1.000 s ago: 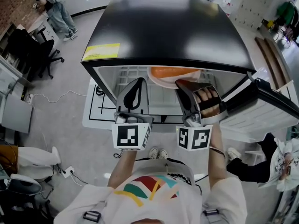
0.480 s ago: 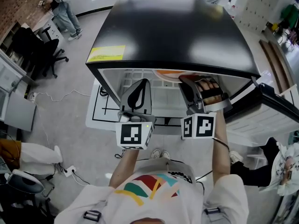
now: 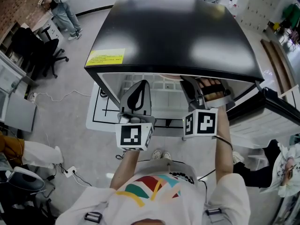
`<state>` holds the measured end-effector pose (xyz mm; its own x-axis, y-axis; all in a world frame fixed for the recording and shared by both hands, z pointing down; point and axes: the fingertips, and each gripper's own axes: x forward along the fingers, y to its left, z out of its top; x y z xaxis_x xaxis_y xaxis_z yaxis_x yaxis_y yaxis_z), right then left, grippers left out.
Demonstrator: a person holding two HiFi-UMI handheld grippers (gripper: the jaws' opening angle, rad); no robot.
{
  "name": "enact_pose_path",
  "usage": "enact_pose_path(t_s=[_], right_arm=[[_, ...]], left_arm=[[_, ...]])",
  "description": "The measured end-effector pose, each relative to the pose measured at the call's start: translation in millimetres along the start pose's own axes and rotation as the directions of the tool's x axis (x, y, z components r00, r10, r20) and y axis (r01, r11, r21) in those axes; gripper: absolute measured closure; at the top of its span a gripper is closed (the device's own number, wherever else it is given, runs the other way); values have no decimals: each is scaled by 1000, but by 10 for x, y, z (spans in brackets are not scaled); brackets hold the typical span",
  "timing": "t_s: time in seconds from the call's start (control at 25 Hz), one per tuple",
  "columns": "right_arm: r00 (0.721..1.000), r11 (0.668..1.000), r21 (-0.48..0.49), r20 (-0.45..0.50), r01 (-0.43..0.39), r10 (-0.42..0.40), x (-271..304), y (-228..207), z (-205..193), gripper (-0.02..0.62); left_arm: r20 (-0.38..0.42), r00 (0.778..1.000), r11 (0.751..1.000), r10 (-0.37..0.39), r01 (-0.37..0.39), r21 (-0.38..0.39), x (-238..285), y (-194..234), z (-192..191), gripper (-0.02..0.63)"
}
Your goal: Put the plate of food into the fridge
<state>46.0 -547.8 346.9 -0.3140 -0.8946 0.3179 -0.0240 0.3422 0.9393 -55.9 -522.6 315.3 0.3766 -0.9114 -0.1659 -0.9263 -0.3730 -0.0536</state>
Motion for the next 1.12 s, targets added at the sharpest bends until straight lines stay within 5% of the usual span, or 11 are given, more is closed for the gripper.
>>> enact_pose_path(t_s=[0.24, 0.56, 1.12], right_arm=[[996, 996, -18, 0, -85, 85, 18, -53, 7, 560], [996, 995, -51, -2, -85, 85, 5, -166, 33, 554], [975, 976, 54, 80, -212, 207, -54, -49, 163, 502]], left_arm=[[-3, 1000, 1000, -4, 4, 9, 24, -22, 8, 600], [19, 1000, 1000, -11, 11, 8, 34, -46, 86, 600], [40, 999, 1000, -12, 12, 1, -7, -76, 177, 600]])
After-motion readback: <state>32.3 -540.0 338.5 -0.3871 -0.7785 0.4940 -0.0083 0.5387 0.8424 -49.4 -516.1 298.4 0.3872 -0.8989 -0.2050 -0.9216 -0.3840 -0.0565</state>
